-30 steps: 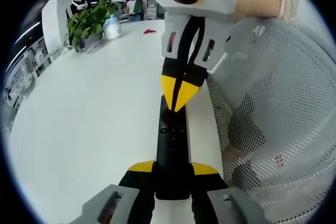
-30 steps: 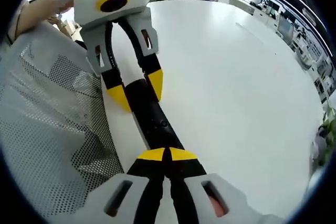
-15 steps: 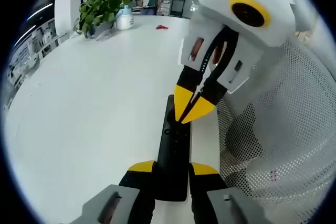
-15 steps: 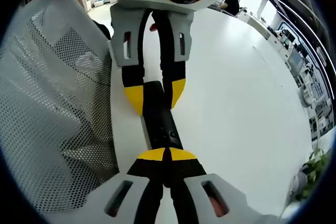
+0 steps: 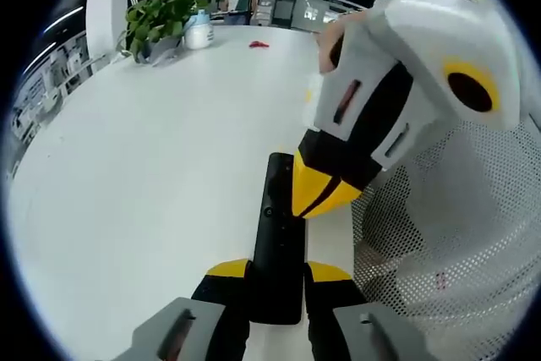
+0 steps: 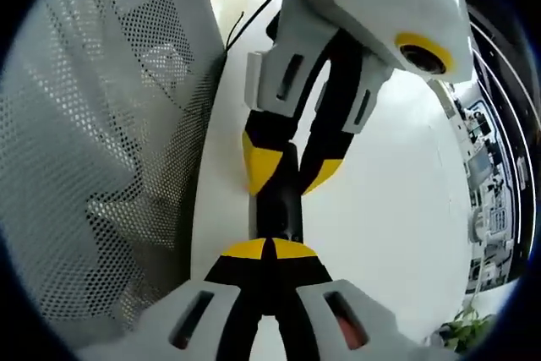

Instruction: Press the specified remote control buttons in sequence, fully releasing each button before pressing the next.

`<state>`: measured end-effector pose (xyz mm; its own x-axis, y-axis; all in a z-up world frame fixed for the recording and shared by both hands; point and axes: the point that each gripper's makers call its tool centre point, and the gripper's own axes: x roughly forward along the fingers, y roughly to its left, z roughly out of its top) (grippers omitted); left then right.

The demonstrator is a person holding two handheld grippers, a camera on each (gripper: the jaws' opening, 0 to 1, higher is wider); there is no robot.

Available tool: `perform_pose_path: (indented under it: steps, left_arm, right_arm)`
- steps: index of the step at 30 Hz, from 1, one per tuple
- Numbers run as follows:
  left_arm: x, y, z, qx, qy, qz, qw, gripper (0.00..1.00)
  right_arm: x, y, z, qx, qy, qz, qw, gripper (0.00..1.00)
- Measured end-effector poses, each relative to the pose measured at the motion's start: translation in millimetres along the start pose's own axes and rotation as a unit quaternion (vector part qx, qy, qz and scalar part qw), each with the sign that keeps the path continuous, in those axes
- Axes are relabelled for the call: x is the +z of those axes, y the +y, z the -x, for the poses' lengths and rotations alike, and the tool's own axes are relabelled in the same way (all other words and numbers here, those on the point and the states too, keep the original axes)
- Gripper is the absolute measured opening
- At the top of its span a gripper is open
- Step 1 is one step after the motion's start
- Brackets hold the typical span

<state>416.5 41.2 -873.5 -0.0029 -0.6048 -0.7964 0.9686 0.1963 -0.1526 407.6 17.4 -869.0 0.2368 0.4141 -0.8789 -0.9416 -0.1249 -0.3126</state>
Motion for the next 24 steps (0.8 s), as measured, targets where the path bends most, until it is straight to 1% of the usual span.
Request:
perform_pose_path:
  steps: [2, 3, 8, 15, 19, 24]
  left_arm:
    - [0.0, -0.1, 0.0, 0.000, 0.000, -0.001, 1.0000, 0.24]
    - [0.0, -0.1, 0.2, 0.000, 0.000, -0.001, 1.0000, 0.24]
    - [0.0, -0.2, 0.2, 0.002, 0.002, -0.006, 1.0000, 0.24]
    - [-0.3, -0.3, -0.3, 0.002, 0.003, -0.013, 0.9999, 0.24]
    - [-0.2, -0.6, -0.5, 0.003, 0.003, -0.019, 0.9998, 0.24]
    - [-0.1, -0.9, -0.6, 0.005, 0.001, -0.025, 0.9997, 0.24]
  right_arm:
    - [0.1, 0.5, -0.1, -0.002, 0.002, 0.014, 0.9999, 0.00]
    - [0.3, 0.6, 0.0, -0.005, 0.004, 0.030, 0.9995, 0.00]
    - [0.3, 1.2, -1.3, -0.009, 0.012, 0.060, 0.9981, 0.00]
    - [0.6, 0.9, -1.3, -0.011, 0.022, 0.079, 0.9966, 0.00]
    - [0.3, -0.5, -0.5, -0.007, 0.015, 0.063, 0.9979, 0.00]
    - [0.2, -1.0, -0.8, 0.003, 0.002, 0.008, 1.0000, 0.00]
